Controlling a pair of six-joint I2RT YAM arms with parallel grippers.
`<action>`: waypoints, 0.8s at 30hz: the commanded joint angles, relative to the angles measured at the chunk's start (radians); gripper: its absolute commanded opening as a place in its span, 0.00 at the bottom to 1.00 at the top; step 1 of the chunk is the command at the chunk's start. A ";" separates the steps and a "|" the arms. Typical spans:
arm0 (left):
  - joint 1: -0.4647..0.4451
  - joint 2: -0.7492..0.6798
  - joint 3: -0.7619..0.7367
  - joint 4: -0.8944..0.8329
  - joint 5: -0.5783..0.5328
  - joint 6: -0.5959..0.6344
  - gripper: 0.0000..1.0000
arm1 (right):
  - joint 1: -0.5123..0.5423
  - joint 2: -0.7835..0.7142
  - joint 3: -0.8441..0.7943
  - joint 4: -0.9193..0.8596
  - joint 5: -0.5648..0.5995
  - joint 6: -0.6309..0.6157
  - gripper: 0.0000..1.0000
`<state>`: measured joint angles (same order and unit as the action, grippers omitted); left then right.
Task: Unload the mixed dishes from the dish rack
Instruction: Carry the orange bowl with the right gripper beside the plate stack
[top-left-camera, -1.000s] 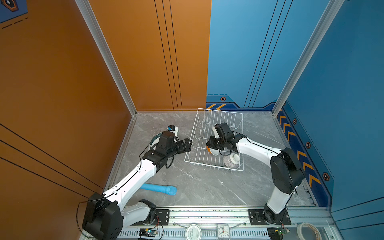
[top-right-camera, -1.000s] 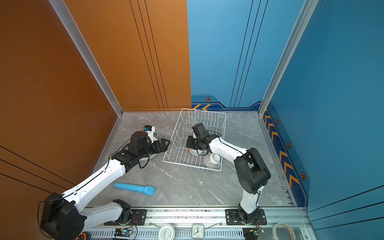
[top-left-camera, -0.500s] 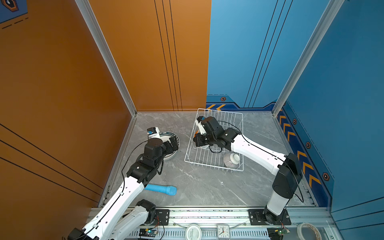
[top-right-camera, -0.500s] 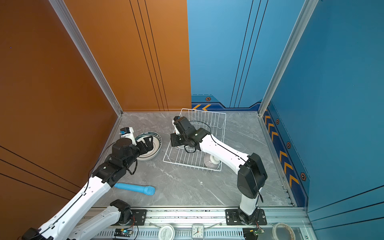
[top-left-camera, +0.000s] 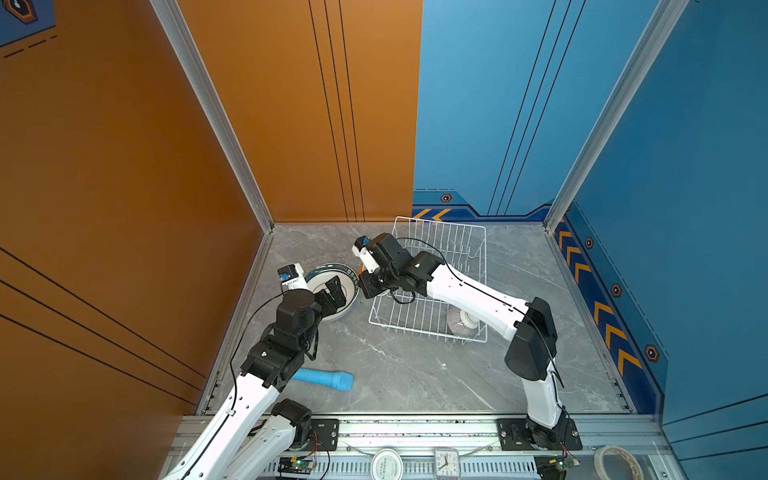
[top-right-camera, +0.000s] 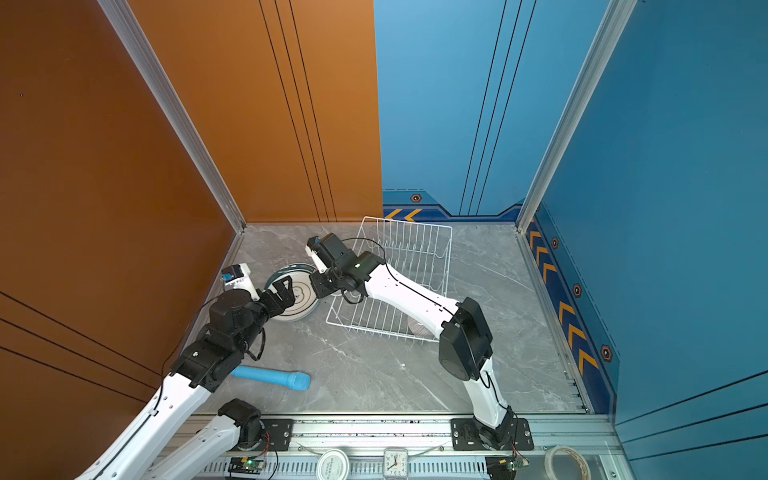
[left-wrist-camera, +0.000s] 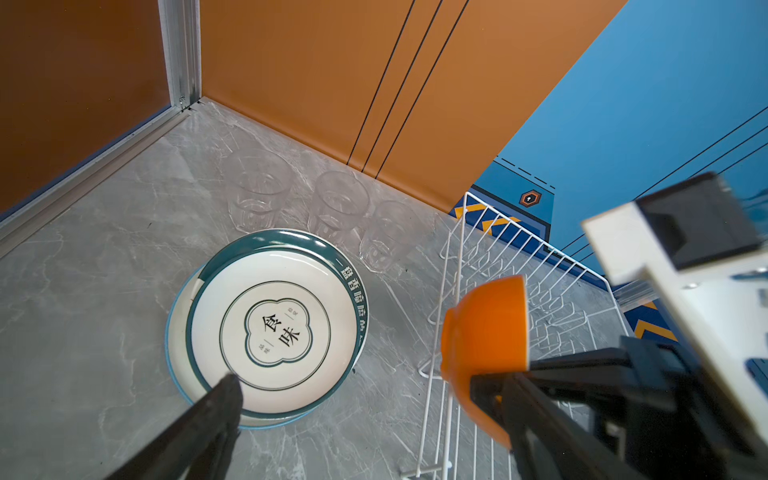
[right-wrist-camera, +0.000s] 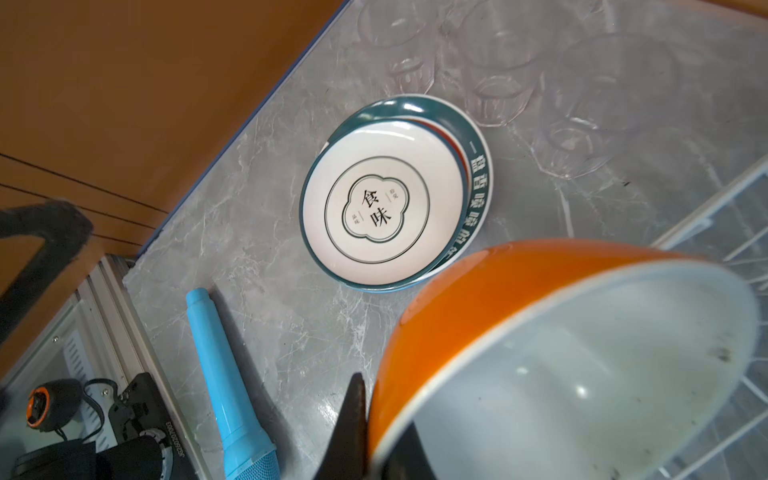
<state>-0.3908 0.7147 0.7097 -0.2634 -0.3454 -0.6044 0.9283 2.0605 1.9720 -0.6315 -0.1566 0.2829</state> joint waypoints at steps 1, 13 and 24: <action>0.010 -0.011 -0.014 -0.008 -0.022 -0.012 0.98 | 0.040 0.042 0.086 -0.041 -0.023 -0.081 0.00; 0.013 -0.026 -0.021 -0.005 -0.019 -0.010 0.98 | 0.064 0.202 0.228 -0.113 -0.022 -0.091 0.00; 0.023 -0.012 -0.029 0.004 -0.004 -0.006 0.98 | 0.023 0.221 0.166 -0.163 0.050 -0.006 0.00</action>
<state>-0.3779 0.7006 0.6937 -0.2626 -0.3519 -0.6109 0.9726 2.2875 2.1609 -0.7662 -0.1509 0.2371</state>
